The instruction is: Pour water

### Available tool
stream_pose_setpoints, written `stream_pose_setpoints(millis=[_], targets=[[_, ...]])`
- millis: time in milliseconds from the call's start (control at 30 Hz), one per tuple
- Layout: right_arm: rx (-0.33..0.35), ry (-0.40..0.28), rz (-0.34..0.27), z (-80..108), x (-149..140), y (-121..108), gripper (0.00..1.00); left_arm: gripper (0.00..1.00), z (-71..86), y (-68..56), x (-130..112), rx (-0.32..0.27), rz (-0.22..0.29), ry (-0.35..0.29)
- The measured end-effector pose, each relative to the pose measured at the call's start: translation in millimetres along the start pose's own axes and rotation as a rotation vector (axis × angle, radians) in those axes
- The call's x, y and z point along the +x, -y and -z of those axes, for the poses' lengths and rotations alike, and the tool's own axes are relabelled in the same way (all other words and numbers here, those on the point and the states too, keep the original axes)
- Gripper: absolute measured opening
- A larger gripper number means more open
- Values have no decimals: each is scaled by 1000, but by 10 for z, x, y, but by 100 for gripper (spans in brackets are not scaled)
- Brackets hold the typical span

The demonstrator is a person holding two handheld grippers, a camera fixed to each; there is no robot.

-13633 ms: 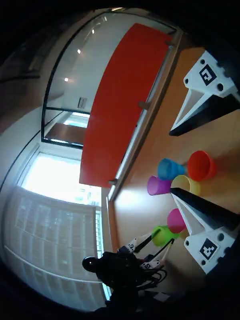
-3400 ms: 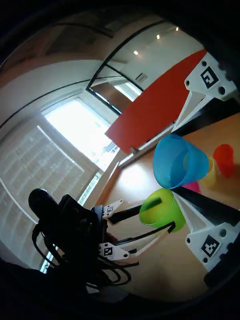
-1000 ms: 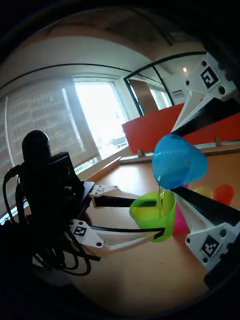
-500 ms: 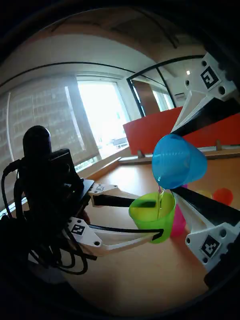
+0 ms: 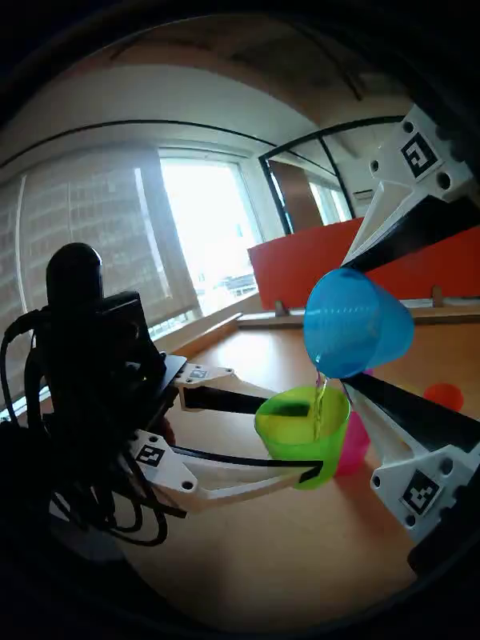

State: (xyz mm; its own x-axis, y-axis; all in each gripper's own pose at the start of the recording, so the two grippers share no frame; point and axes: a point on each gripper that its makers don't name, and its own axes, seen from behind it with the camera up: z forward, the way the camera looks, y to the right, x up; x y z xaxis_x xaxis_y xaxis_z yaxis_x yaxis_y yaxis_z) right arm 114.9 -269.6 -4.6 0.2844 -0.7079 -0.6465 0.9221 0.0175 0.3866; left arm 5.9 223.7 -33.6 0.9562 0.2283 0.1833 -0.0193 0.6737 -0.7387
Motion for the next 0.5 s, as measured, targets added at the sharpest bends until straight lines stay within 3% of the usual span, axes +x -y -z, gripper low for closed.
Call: stream_pose_setpoints(millis=[500], targets=[[-5,5,45,-20,55,-5,92,85,3,-2,9,0,-2,-1]])
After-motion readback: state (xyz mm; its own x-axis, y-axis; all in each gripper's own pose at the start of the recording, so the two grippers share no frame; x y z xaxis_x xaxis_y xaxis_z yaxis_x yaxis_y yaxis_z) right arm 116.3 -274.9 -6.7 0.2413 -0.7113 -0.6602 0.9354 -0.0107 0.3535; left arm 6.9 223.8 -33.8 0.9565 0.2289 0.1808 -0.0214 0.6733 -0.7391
